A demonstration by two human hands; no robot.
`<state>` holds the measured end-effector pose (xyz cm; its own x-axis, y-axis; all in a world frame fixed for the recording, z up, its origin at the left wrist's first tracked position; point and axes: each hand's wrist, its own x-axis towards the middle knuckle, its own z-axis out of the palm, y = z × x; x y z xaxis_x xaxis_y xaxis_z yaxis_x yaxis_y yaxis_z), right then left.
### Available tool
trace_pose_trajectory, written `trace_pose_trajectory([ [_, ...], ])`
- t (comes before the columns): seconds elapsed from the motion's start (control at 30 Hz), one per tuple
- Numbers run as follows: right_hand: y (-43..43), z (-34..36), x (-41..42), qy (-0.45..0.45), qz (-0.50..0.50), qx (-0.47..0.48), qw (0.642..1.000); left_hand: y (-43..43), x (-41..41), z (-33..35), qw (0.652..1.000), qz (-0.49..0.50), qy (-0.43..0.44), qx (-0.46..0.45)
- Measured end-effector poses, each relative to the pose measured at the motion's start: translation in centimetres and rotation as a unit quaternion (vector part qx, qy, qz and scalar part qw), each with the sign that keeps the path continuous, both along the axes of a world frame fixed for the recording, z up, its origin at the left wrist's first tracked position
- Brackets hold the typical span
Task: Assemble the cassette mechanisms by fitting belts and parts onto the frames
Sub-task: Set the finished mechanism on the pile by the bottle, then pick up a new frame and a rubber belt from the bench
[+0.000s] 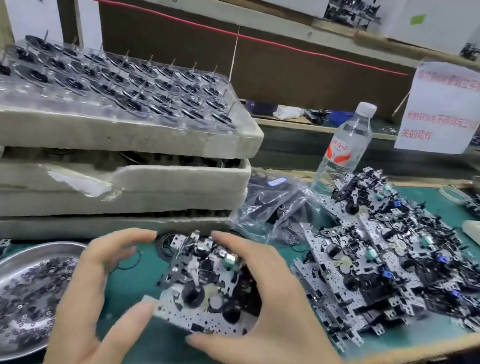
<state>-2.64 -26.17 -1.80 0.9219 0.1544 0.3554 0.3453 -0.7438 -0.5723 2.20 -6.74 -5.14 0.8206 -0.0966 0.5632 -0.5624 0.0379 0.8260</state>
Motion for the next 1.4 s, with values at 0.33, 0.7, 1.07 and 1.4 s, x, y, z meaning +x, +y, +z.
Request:
trace_pose_trajectory([
  [0.33,-15.8,6.7,-1.3,-0.267,-0.350,0.115,0.891,-11.9,-0.8,3.2,0.994,-0.062,-0.086,-0.010],
  [0.7,-30.3,2.5,1.1,0.024,-0.551,0.068,0.831,-19.7,-1.3,2.9,0.981,-0.121,-0.068,0.138],
  [1.07,-28.5,4.6,-1.0,0.027,-0.445,0.061,0.893,-18.6,-1.6,2.8,0.979,-0.109,-0.061,0.159],
  [1.4,-8.7,7.1,-0.3,-0.139,-0.162,-0.089,0.973,-9.7,-0.8,1.5,0.986,0.028,-0.046,0.159],
])
